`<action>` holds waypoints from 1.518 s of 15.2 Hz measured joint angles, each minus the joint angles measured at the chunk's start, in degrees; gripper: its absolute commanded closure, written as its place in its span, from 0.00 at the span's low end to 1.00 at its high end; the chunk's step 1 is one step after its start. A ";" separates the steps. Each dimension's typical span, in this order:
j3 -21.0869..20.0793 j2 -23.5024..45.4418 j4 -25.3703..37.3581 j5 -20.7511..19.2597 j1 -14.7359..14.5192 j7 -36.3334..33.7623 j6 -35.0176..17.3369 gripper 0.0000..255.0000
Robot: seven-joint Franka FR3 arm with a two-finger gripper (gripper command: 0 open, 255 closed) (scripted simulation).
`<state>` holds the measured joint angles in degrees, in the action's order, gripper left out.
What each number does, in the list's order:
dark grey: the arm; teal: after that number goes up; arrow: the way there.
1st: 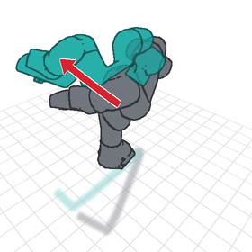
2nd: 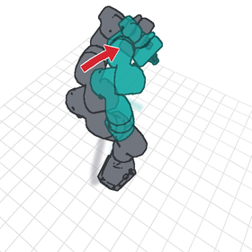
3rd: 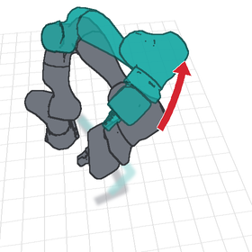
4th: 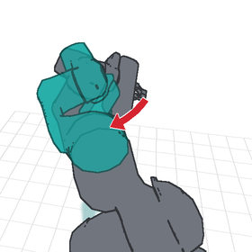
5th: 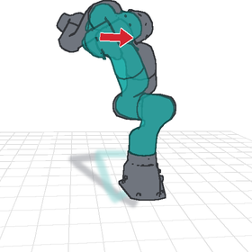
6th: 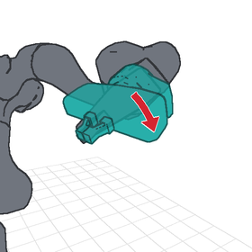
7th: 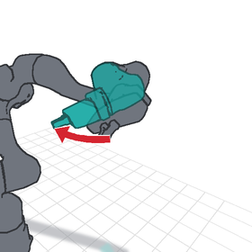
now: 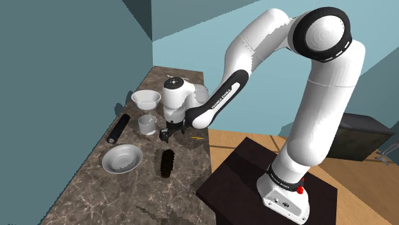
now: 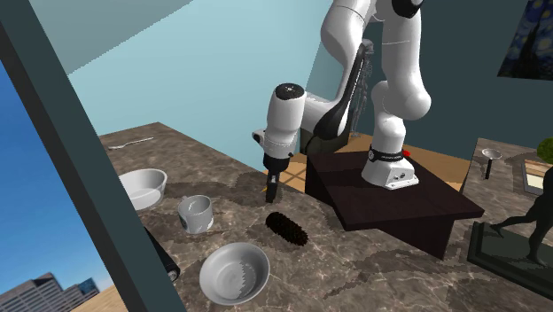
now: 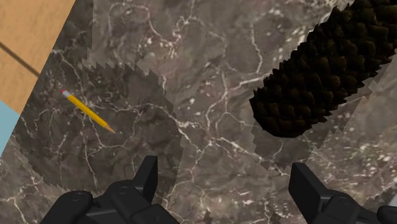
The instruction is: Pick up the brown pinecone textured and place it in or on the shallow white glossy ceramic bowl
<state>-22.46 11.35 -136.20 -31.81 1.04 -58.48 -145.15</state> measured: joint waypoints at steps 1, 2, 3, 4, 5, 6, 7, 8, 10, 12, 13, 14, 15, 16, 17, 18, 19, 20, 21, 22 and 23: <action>0.14 0.34 0.15 -0.32 -0.03 -0.18 -0.13 0.00; 0.20 0.49 0.20 -0.47 -0.04 -0.26 -0.20 0.00; 0.25 0.60 0.22 -0.59 -0.06 -0.35 -0.28 0.00; 0.27 0.65 0.23 -0.65 -0.07 -0.40 -0.31 0.00; 0.28 0.67 0.23 -0.68 -0.08 -0.42 -0.32 0.00; 0.29 0.69 0.24 -0.70 -0.08 -0.43 -0.33 0.00; 0.29 0.69 0.24 -0.71 -0.08 -0.44 -0.34 0.00; 0.29 0.69 0.24 -0.71 -0.08 -0.44 -0.34 1.00; 0.29 0.69 0.24 -0.71 -0.08 -0.44 -0.34 1.00; 0.29 0.69 0.24 -0.71 -0.08 -0.44 -0.34 1.00; 0.29 0.69 0.24 -0.71 -0.08 -0.44 -0.34 1.00; 0.29 0.69 0.24 -0.71 -0.08 -0.44 -0.34 1.00; 0.29 0.69 0.24 -0.71 -0.08 -0.44 -0.34 1.00; 0.29 0.69 0.24 -0.71 -0.08 -0.44 -0.34 1.00; 0.29 0.69 0.24 -0.71 -0.08 -0.44 -0.34 1.00; 0.29 0.69 0.24 -0.71 -0.08 -0.44 -0.34 0.00; 0.29 0.69 0.24 -0.71 -0.08 -0.44 -0.34 0.00; 0.25 0.65 -0.53 -0.23 -0.11 -1.70 -1.50 0.00; 0.18 1.20 -1.13 0.12 -0.57 -4.26 -3.22 0.00; 0.07 1.12 -2.23 1.09 -0.63 -6.62 -5.27 0.00; 0.16 1.47 -3.48 1.41 -1.09 -9.78 -7.82 0.00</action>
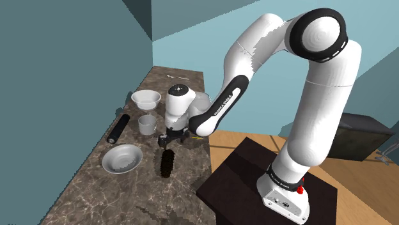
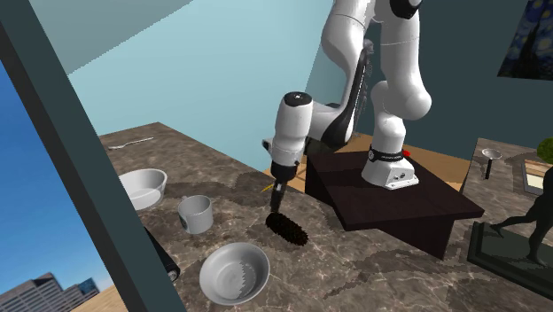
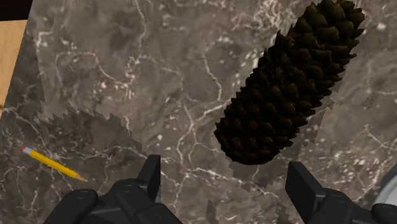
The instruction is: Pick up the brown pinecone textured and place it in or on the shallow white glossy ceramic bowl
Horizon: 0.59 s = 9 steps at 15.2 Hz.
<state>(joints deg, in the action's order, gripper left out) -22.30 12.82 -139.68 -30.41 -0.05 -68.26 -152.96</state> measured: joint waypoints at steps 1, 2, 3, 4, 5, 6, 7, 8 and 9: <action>0.14 0.39 -1.23 0.19 -0.68 -3.68 -2.70 0.00; 0.23 0.54 -2.51 0.45 -1.53 -7.53 -5.35 0.00; 0.65 1.20 -3.09 0.30 -2.61 -11.54 -7.91 0.00; 1.21 1.66 -3.76 0.11 -3.77 -15.49 -10.41 0.00; 2.14 2.63 -3.65 -0.78 -4.84 -18.31 -12.02 0.00; 3.12 3.37 -3.74 -1.80 -5.61 -20.10 -13.25 0.00; 4.22 4.38 -3.36 -3.04 -6.59 -21.69 -14.09 0.00; 5.02 5.12 -3.09 -3.89 -7.16 -22.56 -14.67 0.00; 6.16 6.05 -2.78 -5.09 -8.02 -23.67 -15.39 0.00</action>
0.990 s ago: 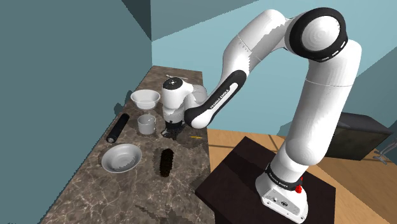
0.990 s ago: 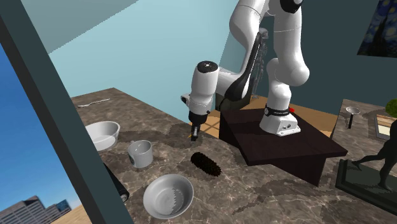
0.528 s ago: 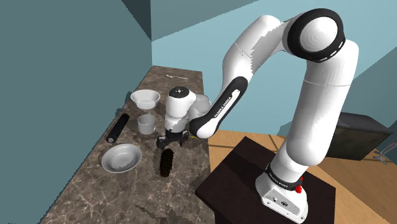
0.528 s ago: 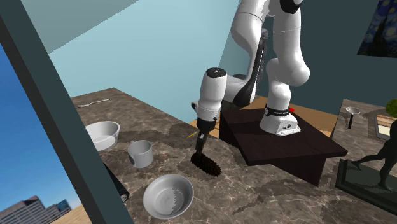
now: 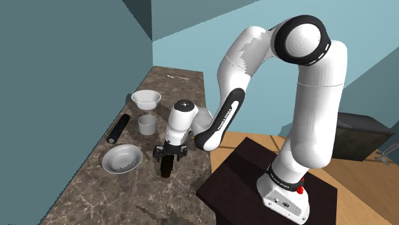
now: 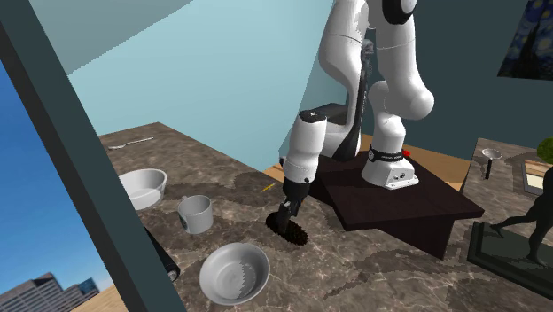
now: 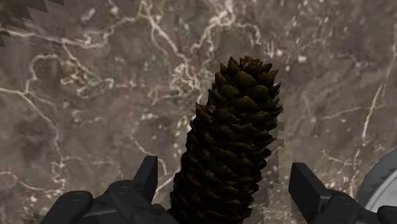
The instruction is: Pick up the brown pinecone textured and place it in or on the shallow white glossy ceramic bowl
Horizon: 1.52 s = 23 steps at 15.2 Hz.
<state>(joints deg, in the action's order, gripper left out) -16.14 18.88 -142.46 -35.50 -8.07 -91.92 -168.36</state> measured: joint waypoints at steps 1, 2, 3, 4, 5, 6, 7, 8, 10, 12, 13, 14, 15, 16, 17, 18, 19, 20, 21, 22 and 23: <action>0.96 0.89 0.43 -0.99 -0.74 -0.85 -0.52 0.00; 1.97 1.86 0.97 -1.99 -1.67 -1.85 -1.00 0.00; 2.93 2.72 1.40 -2.93 -2.56 -2.77 -1.50 0.00; 3.35 3.15 1.63 -3.30 -2.84 -3.03 -1.72 0.00; 3.51 3.32 1.73 -3.45 -2.94 -3.12 -1.81 0.00; 3.58 3.38 1.76 -3.50 -2.95 -3.13 -1.85 0.00; 3.62 3.40 1.76 -3.54 -2.96 -3.14 -1.88 0.00; 3.63 3.41 1.77 -3.55 -2.97 -3.15 -1.89 0.00; 3.64 3.42 1.77 -3.56 -2.98 -3.15 -1.90 0.00; 3.63 3.40 1.78 -3.56 -2.98 -3.15 -1.90 1.00; 3.63 3.40 1.79 -3.56 -2.98 -3.15 -1.92 1.00; 3.63 3.41 1.79 -3.56 -2.98 -3.15 -1.91 1.00; 3.63 3.41 1.81 -3.55 -2.98 -3.15 -1.91 1.00; 3.63 3.40 1.82 -3.55 -2.98 -3.15 -1.92 1.00; 3.63 3.41 1.82 -3.55 -2.99 -3.16 -1.91 1.00; 3.63 3.41 1.80 -3.55 -2.98 -3.16 -1.91 1.00; 3.64 3.40 1.79 -3.56 -2.99 -3.16 -1.91 1.00; 3.64 3.40 1.78 -3.56 -2.99 -3.17 -1.91 1.00; 3.64 3.42 1.78 -3.56 -2.98 -3.16 -1.90 1.00; 3.10 2.95 1.54 -3.08 -2.53 -2.73 -1.61 1.00; 2.35 2.41 1.35 -2.39 -1.85 -2.05 -1.20 1.00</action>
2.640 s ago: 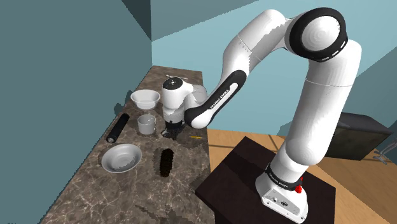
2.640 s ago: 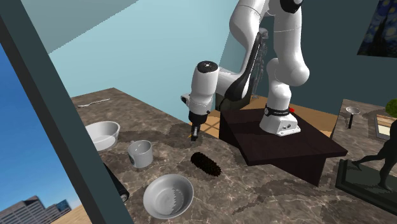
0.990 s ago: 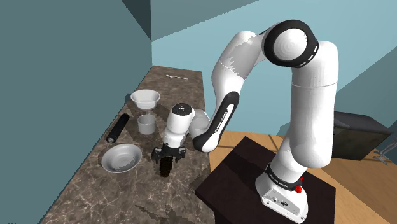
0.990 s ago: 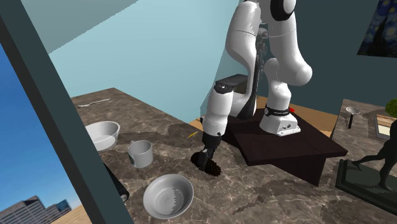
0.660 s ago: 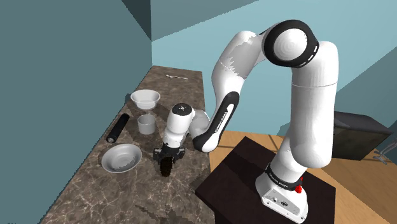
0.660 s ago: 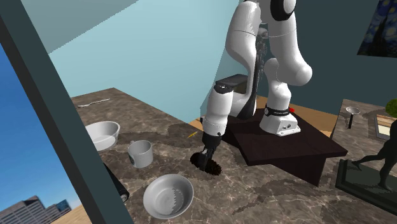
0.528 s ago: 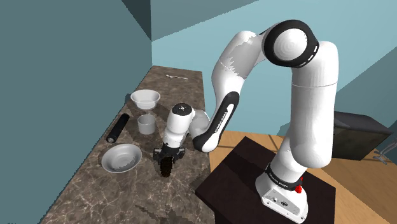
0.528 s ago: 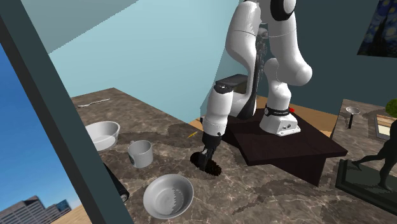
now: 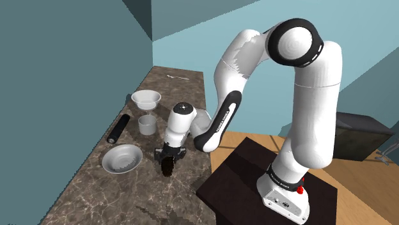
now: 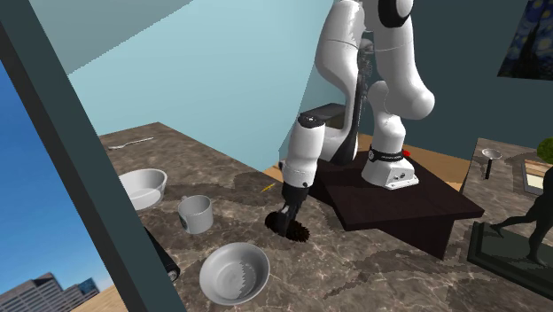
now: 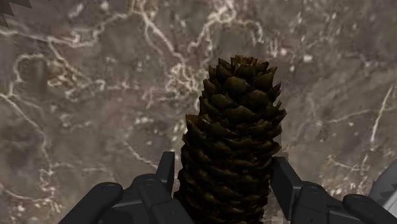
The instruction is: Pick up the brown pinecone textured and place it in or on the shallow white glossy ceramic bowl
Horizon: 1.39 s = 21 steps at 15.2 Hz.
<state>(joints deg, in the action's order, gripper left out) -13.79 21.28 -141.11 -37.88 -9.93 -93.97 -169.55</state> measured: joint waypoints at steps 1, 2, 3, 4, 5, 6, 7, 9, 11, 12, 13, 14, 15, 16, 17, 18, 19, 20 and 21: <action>-0.78 -0.68 -0.29 0.74 0.57 0.57 0.44 1.00; -1.85 -1.46 -0.53 1.78 1.44 1.49 1.04 1.00; -3.04 -2.31 -0.73 3.02 2.47 2.64 1.74 1.00; -3.93 -3.07 -1.04 3.98 3.20 3.46 2.20 1.00; -5.02 -3.93 -1.28 5.17 3.95 4.36 2.84 1.00; -6.00 -4.76 -1.57 6.36 4.86 5.46 3.36 1.00; -7.01 -5.59 -1.78 7.61 5.65 6.49 3.96 1.00; -9.05 -7.38 -2.24 10.29 7.13 8.59 5.19 1.00; -10.82 -9.06 -2.64 12.89 8.35 10.55 6.32 1.00; -11.82 -10.08 -2.86 14.51 9.10 11.84 6.98 1.00; -12.62 -10.91 -2.96 15.91 9.62 12.89 7.61 1.00; -13.57 -12.06 -3.25 17.71 10.37 14.38 8.27 1.00; -14.36 -13.00 -3.29 19.27 10.75 15.43 9.01 1.00; -14.97 -13.88 -3.42 20.68 11.13 16.50 9.61 1.00; -15.54 -14.76 -3.48 22.15 11.49 17.64 10.26 1.00; -16.04 -15.67 -3.56 23.60 11.80 18.76 10.91 1.00; -16.41 -16.37 -3.47 24.77 11.96 19.61 11.55 1.00; -16.84 -17.38 -3.51 26.28 12.17 20.77 12.32 1.00; -17.17 -18.27 -3.59 27.60 12.25 21.68 12.96 1.00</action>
<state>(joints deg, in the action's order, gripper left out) -30.96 3.01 -144.70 -10.29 2.32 -72.29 -156.60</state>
